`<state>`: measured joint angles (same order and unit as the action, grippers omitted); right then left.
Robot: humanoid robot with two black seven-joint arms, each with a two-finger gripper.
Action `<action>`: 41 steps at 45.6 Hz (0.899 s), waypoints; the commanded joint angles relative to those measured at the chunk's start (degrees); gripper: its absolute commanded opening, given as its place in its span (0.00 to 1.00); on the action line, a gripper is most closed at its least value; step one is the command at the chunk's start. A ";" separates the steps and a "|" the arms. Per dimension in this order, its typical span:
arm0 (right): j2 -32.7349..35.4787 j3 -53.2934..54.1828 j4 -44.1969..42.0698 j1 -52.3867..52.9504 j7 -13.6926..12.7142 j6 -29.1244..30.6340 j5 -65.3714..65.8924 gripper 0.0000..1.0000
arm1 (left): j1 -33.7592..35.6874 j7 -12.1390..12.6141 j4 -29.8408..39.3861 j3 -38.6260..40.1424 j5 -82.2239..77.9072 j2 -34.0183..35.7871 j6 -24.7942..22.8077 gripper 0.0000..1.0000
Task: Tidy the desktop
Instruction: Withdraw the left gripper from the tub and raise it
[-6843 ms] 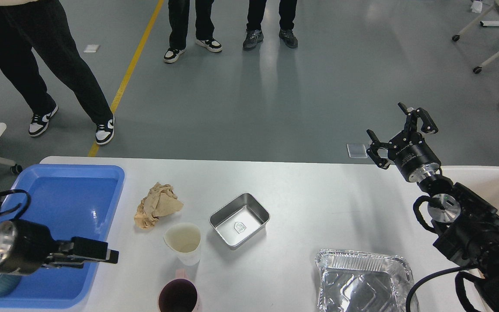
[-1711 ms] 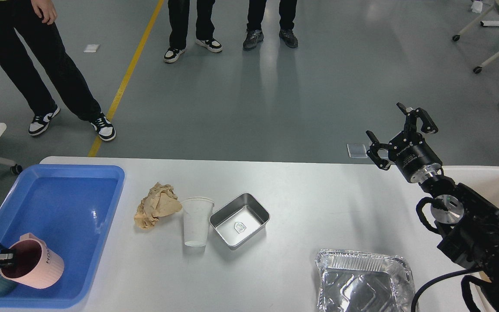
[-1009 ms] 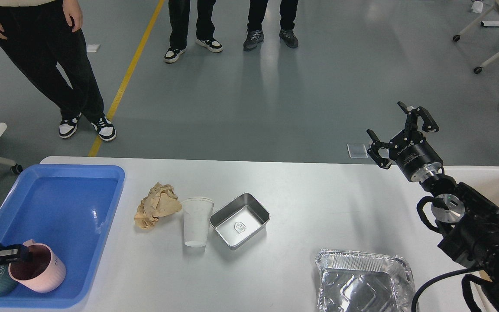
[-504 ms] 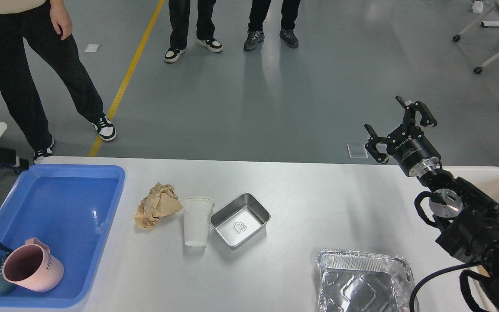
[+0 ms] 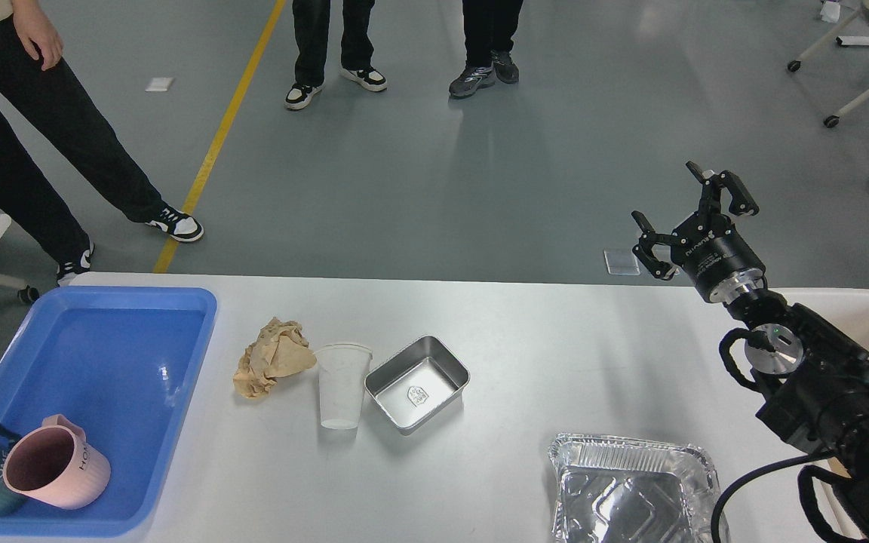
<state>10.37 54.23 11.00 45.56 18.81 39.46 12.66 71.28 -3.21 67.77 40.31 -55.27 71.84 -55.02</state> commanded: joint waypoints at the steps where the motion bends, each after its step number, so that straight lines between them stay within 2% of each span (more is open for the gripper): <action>1: 0.09 0.00 -0.01 0.14 0.00 0.01 0.00 1.00 | -5.70 0.30 -0.01 -0.50 0.34 -2.31 0.02 0.96; 7: 0.18 0.00 -0.10 -0.03 0.00 0.01 0.00 1.00 | -11.94 1.53 -0.36 -0.85 -0.02 -7.93 0.09 0.96; 14: 0.00 0.00 -0.01 -0.30 0.09 0.01 0.00 1.00 | -20.20 3.56 -1.15 -2.78 -0.37 -19.69 21.68 0.96; 18: 0.00 0.00 -0.01 -0.30 0.00 0.01 0.00 1.00 | -22.41 3.91 -2.03 -5.33 -2.12 -27.09 28.29 0.96; 24: 0.27 0.00 -0.01 -0.21 0.00 0.01 0.00 1.00 | -25.22 3.29 -5.01 -8.05 -7.39 -37.11 34.71 0.96; 28: 0.44 0.00 -0.01 -0.21 0.00 0.01 0.00 1.00 | -29.17 3.73 -5.02 -8.32 -8.54 -40.98 35.86 0.96; 32: 0.44 0.00 -0.01 -0.29 0.00 0.01 0.00 1.00 | -31.72 4.35 -1.25 -8.84 -9.07 -40.55 35.60 0.96; 36: 0.44 -0.09 -0.10 -0.30 0.00 0.01 0.09 1.00 | -31.99 6.72 5.16 -9.81 -8.98 -34.24 32.97 0.96; 41: 0.44 -0.09 -0.10 -0.47 0.00 0.01 0.09 1.00 | -32.08 6.99 12.98 -9.64 -8.81 -25.63 27.61 0.96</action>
<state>10.88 54.18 10.97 45.27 18.81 39.46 12.68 39.36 3.18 73.15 30.67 -64.27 38.16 -22.49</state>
